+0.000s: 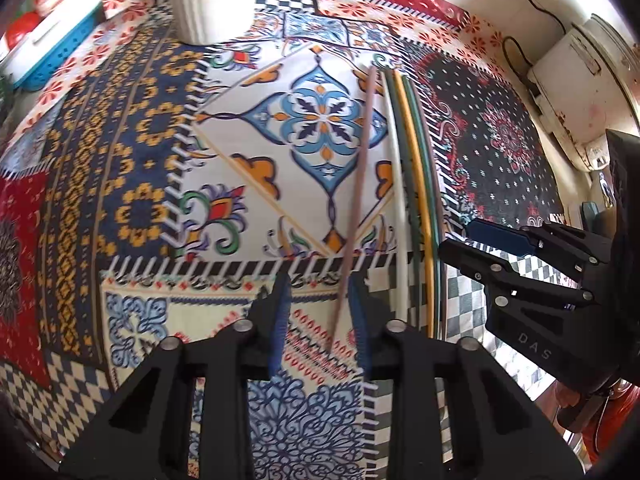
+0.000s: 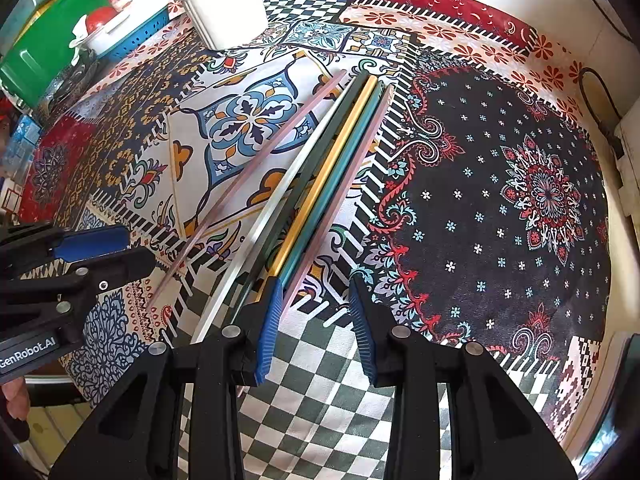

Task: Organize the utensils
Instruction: 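Move both tools down to the chopstick pile on the cloth, then grasp a brown chopstick with the left tool while the right tool grasps a pink one, then lift both chopsticks upright and carry them above the white cup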

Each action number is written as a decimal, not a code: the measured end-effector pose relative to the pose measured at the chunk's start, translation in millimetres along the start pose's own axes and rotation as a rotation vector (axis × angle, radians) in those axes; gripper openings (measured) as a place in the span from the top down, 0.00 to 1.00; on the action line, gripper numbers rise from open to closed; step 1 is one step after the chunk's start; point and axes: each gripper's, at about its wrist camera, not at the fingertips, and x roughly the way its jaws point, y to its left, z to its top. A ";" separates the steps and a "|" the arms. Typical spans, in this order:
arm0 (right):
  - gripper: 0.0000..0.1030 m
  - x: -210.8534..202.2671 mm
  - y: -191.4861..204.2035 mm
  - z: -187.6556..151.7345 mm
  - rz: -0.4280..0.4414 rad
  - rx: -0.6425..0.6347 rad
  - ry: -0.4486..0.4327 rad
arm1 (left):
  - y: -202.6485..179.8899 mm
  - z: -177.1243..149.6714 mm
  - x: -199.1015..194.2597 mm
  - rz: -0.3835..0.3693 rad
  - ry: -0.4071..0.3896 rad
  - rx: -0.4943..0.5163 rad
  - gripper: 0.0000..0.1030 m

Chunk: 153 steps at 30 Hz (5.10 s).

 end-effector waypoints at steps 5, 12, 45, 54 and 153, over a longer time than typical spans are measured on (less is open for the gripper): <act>0.93 -5.5 -20.5 -5.8 -0.052 0.008 0.009 | -9.6 9.9 13.8 -0.022 0.027 0.027 0.85; 0.95 -12.3 -48.7 -11.5 -0.067 0.043 0.032 | -6.3 20.1 19.3 -0.012 0.025 -0.010 0.97; 0.93 6.7 -84.2 52.4 -0.023 -0.055 0.128 | 32.9 81.8 34.3 -0.068 0.184 -0.035 0.94; 0.93 26.8 -42.5 80.1 -0.096 -0.100 0.082 | 32.7 101.5 42.4 -0.091 0.168 -0.057 0.94; 0.99 -160.6 30.6 238.2 0.133 -0.199 -0.536 | 90.2 119.9 -129.0 0.159 -0.391 -0.249 0.97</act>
